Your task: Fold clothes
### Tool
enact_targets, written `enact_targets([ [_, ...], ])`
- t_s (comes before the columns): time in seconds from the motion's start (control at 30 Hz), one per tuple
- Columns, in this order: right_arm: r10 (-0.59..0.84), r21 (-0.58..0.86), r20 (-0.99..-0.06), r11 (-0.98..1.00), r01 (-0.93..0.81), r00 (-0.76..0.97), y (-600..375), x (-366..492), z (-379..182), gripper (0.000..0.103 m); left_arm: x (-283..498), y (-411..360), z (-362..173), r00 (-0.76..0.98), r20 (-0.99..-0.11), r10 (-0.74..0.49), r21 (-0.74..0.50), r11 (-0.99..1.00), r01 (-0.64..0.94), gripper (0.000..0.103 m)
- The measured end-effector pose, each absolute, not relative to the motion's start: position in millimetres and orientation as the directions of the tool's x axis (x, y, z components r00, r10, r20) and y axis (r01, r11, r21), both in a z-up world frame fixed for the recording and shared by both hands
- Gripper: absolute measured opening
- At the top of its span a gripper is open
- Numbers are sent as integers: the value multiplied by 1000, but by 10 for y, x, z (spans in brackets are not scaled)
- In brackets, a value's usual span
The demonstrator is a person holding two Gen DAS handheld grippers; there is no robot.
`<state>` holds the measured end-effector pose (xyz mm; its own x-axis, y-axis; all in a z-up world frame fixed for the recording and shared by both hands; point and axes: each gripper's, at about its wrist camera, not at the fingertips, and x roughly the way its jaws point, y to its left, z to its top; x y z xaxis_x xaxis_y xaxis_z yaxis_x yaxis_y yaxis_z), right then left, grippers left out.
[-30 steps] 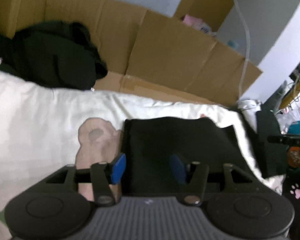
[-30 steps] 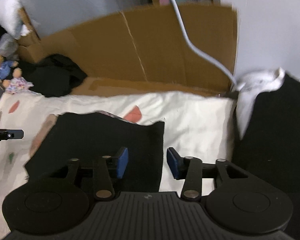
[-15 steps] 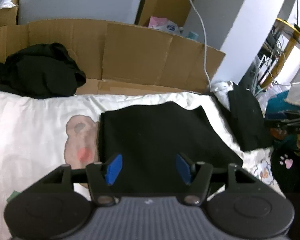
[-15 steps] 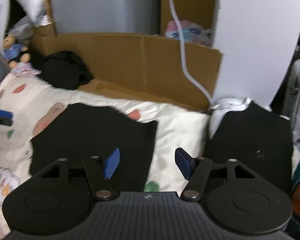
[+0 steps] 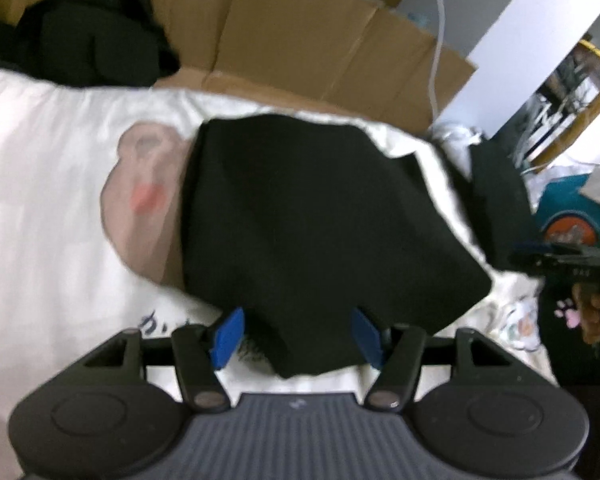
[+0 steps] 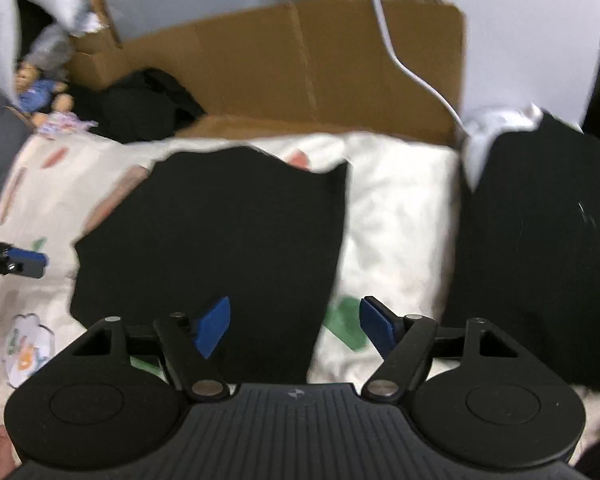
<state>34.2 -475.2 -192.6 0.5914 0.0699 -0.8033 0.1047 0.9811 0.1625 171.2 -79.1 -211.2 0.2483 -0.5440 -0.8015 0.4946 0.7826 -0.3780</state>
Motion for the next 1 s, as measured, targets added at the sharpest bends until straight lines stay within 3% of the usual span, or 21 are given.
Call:
enact_targets([
  [0.1, 118, 214, -826, 970, 114, 551, -4818, 340, -2094, 55, 1689, -798, -2248, 232, -802, -550, -389, 776, 496, 63],
  [0.43, 208, 313, -858, 937, 158, 469, -4854, 383, -2446, 47, 1617, -897, -2630, 143, -827, -543, -387, 736, 555, 52],
  [0.5, 223, 326, -864, 931, 163, 452, -4881, 420, -2496, 34, 1615, -895, -2666, 146, -820, -553, -395, 733, 554, 48],
  [0.57, 240, 346, -861, 923, 169, 449, -4917, 456, -2514, 19, 1612, -902, -2687, 133, -814, -565, -410, 721, 559, 34],
  [0.7, 226, 339, -864, 922, 187, 450, -4957, 504, -2503, 5, 1606, -845, -2705, 110, -805, -583, -438, 709, 552, 24],
  [1.0, 153, 294, -870, 924, 245, 468, -5081, 369, -2361, 8, 1595, -635, -2683, 86, -841, -535, -423, 747, 513, 19],
])
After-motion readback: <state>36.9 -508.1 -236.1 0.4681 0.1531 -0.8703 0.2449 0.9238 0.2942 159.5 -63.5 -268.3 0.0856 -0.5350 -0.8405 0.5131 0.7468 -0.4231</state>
